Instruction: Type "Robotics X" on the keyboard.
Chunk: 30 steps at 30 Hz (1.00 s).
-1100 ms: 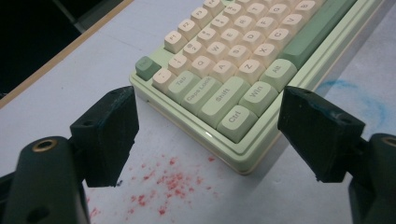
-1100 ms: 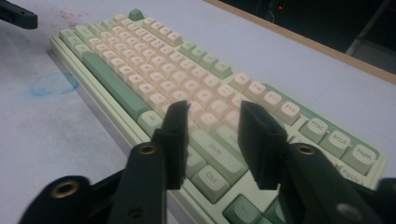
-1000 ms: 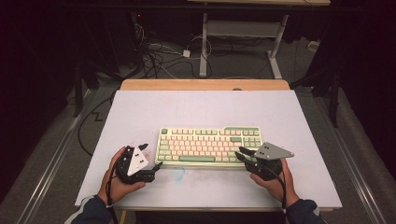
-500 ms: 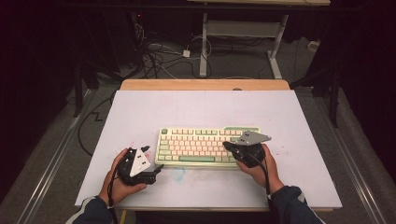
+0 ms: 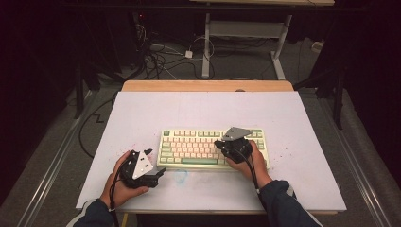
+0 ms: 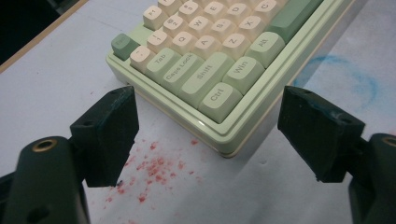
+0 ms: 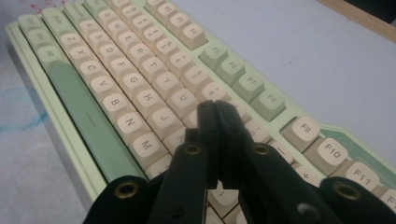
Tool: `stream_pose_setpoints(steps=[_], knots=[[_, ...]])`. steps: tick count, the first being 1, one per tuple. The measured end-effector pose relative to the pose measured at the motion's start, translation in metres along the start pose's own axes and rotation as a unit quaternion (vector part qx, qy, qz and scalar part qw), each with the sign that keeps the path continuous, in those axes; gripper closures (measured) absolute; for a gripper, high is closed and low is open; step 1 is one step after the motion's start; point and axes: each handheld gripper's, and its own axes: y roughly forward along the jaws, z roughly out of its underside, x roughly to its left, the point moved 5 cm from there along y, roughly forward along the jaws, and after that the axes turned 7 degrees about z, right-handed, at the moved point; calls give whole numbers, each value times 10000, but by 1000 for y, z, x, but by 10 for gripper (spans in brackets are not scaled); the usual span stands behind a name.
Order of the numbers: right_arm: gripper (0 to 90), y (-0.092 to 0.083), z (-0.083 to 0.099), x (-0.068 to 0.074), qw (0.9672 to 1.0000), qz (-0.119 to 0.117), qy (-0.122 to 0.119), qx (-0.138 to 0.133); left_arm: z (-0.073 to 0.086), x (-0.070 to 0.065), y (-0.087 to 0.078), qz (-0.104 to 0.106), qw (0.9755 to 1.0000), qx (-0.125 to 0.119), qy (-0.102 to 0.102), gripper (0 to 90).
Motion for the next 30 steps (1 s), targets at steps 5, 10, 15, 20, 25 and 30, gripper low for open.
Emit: stream_pose_setpoints(steps=[5, 10, 15, 20, 25, 30], knots=[[900, 5, 1, -1, 10000, 19, 38, 45, 1, -2, 1, 26, 10000, 49, 38, 193], [900, 8, 2, -3, 9998, 106, 41, 133, 3, -2, 2, 40, 9999, 94, 25, 193], [900, 12, 3, -3, 9997, 149, 83, 189, 3, -2, 2, 47, 9999, 101, 20, 193], [900, 14, 2, -4, 9997, 150, 67, 176, 3, -2, 2, 54, 9999, 113, 13, 193], [900, 15, 4, -3, 9995, 98, 74, 302, 4, -2, 2, 64, 9999, 142, 5, 193], [896, 11, 2, -3, 9998, 65, 86, 166, 4, -2, 3, 69, 9999, 154, 4, 193]])
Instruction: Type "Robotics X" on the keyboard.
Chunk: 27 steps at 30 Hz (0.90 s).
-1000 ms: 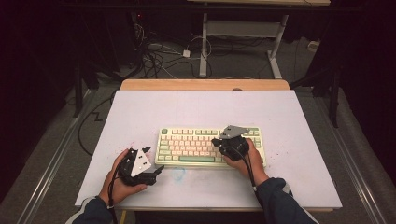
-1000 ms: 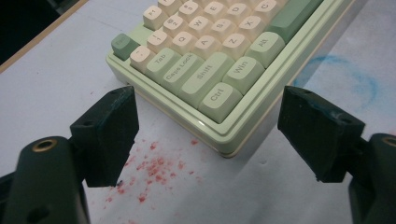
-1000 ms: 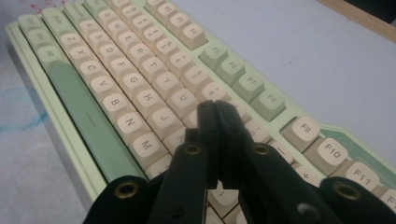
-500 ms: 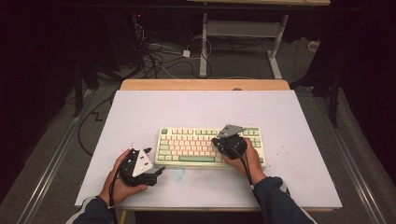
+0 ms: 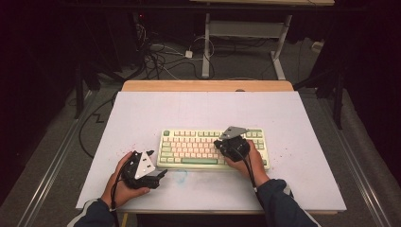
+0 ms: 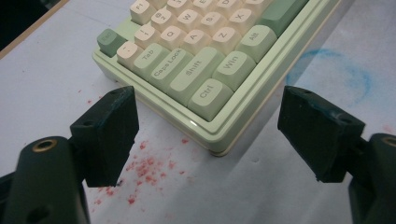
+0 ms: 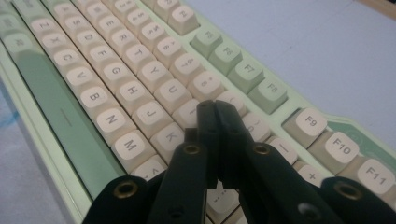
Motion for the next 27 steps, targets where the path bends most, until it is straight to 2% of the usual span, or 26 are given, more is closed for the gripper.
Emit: stream_pose_setpoints(steps=[5, 9, 14, 16, 21, 23, 25, 27], knots=[[861, -9, -3, -1, 9997, -70, 39, -245, 1, 0, 0, -2, 10000, 36, 17, 193], [752, -17, -5, -1, 9988, -112, 72, -462, 1, 0, 0, -7, 10000, 44, 10, 193], [600, -28, -5, -6, 9972, 25, 97, -745, 1, 1, 0, -11, 10000, 61, 7, 193], [549, -32, -5, -8, 9958, 72, 188, -888, 1, 1, 0, -28, 10000, 51, 1, 193], [400, -45, -6, -11, 9927, 233, 171, -1174, 1, 2, -1, -77, 10000, 31, -23, 193], [378, -49, -6, -12, 9917, 275, 137, -1246, 1, 2, -1, -80, 10000, 40, -6, 193], [349, -54, -5, -13, 9900, 418, 130, -1343, 1, 3, -1, -83, 9999, 50, -26, 193], [330, -59, -3, -14, 9893, 421, 140, -1393, 1, 3, -1, -91, 9999, 51, -35, 193]])
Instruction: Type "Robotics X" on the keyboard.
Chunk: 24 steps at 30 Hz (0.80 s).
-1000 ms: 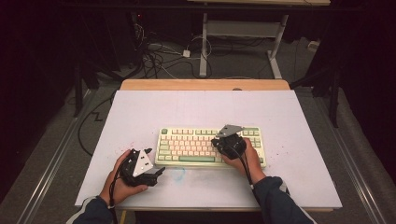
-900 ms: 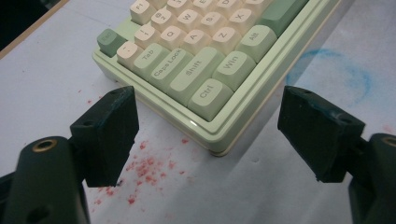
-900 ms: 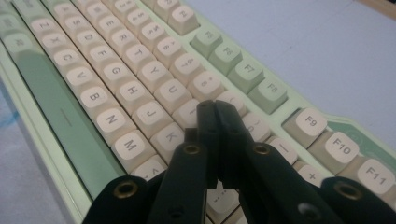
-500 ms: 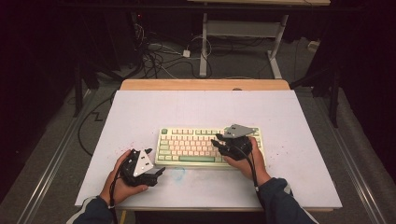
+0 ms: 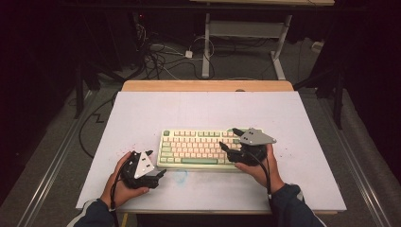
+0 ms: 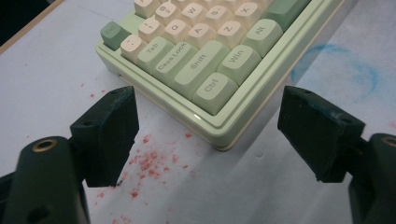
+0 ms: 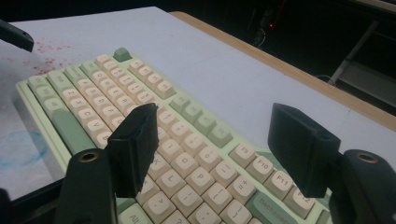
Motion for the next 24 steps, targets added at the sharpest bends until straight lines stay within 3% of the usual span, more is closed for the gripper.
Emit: stream_pose_setpoints(steps=[7, 10, 24], knots=[[273, -11, 3, -6, 9996, 253, 25, -112, -1, 0, 0, -1, 10000, -18, 37, 193], [251, -15, 5, -7, 9993, 360, -68, -112, -1, 0, 0, -8, 10000, -34, 54, 193], [249, -40, 31, -8, 9986, 456, -228, -121, -6, -4, 2, 28, 9999, -106, 53, 194]])
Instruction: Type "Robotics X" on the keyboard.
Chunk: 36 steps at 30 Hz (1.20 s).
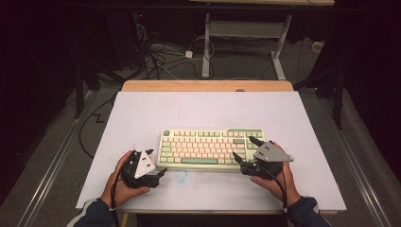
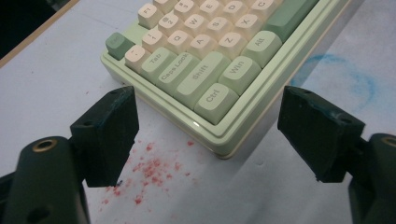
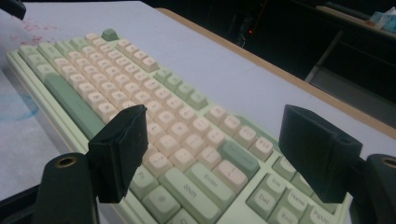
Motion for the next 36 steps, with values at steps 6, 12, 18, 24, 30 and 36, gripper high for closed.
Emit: stream_pose_setpoints(steps=[6, 12, 18, 24, 30, 36], knots=[[251, -9, 11, -2, 10000, 63, 33, -13, -9, -2, 3, -6, 9998, -194, -104, 202], [253, -13, 17, 1, 10000, 56, 79, 17, -27, -5, 13, 49, 9988, -397, -292, 320], [253, -18, 25, 6, 9999, -8, 33, 131, -34, -5, 24, 115, 9982, -209, -555, 652], [253, -24, 32, 4, 9998, 11, 72, 176, -41, -4, 31, 165, 9971, -89, -743, 843], [253, -24, 37, 0, 9998, 34, 125, 169, -47, -8, 41, 234, 9967, 2, -774, 872], [253, -23, 36, 2, 9998, 15, 49, 166, -50, -17, 56, 314, 9973, 132, -654, 873]])
